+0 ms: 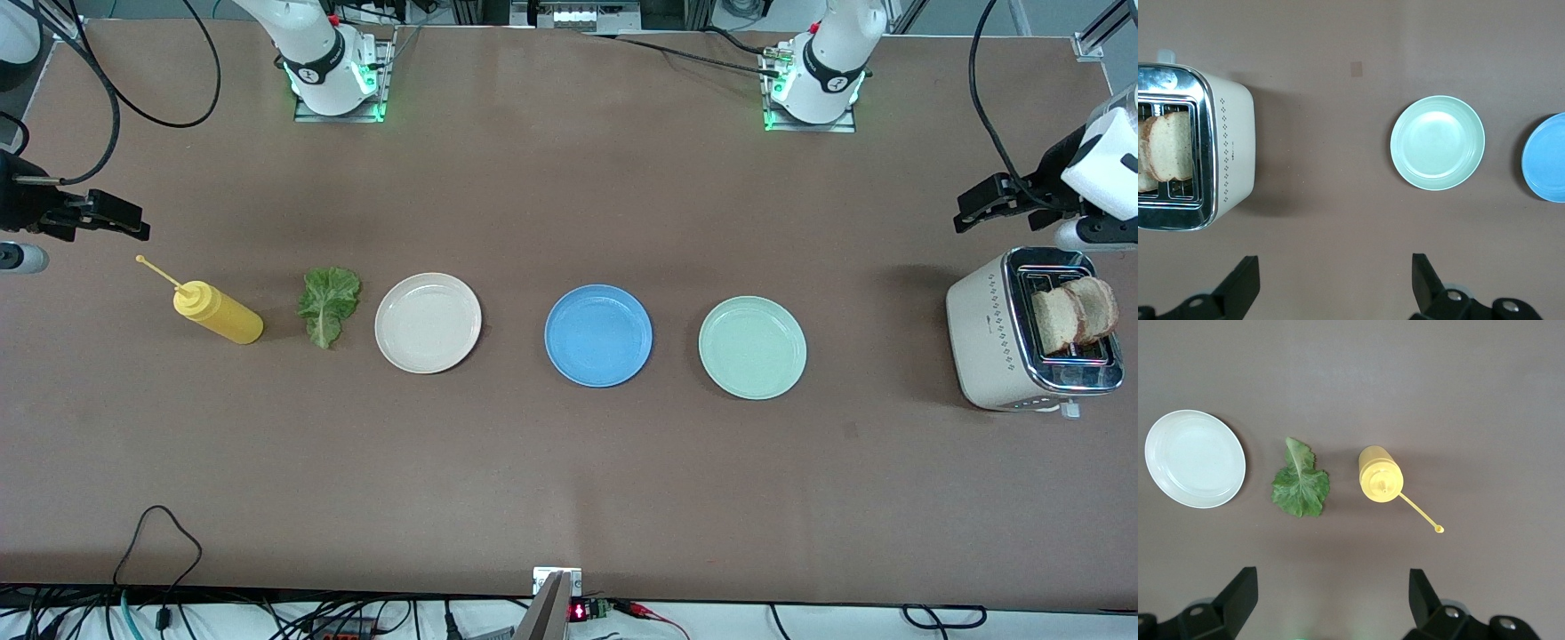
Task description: Make sandwich in blue plate with both arms
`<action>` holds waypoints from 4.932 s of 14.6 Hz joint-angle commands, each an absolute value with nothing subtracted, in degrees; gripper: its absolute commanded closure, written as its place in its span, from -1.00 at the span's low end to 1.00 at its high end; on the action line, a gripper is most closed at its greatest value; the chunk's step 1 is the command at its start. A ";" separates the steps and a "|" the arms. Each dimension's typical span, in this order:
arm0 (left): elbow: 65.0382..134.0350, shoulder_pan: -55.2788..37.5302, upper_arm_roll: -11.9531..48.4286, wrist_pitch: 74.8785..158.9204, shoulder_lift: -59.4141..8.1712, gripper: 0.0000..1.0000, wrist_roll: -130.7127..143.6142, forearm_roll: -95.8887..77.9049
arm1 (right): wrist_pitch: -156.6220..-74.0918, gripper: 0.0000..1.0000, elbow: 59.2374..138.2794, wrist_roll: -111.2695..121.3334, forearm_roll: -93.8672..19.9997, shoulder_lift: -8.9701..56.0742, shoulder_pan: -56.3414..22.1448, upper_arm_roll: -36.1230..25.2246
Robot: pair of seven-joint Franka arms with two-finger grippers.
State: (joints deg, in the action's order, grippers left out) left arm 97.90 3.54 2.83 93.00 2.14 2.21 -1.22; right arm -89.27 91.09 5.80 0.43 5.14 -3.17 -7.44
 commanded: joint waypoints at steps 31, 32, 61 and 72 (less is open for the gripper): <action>100.20 24.78 2.20 113.11 -18.63 -0.85 -26.97 1.41 | -88.68 -1.00 90.53 5.89 0.62 5.10 -3.16 -6.94; 100.20 25.31 2.20 113.29 -18.98 -0.71 -27.42 1.41 | -88.77 -1.00 90.53 5.98 0.62 5.18 -3.08 -6.86; 83.40 25.67 30.38 83.21 -18.09 0.99 -8.04 -5.17 | -125.21 -1.00 122.07 -1.67 1.58 8.86 -9.23 -6.42; 85.60 3.27 36.39 118.54 -37.69 0.99 27.85 -10.37 | -144.39 -1.00 121.38 -1.67 1.14 24.07 -12.13 -6.50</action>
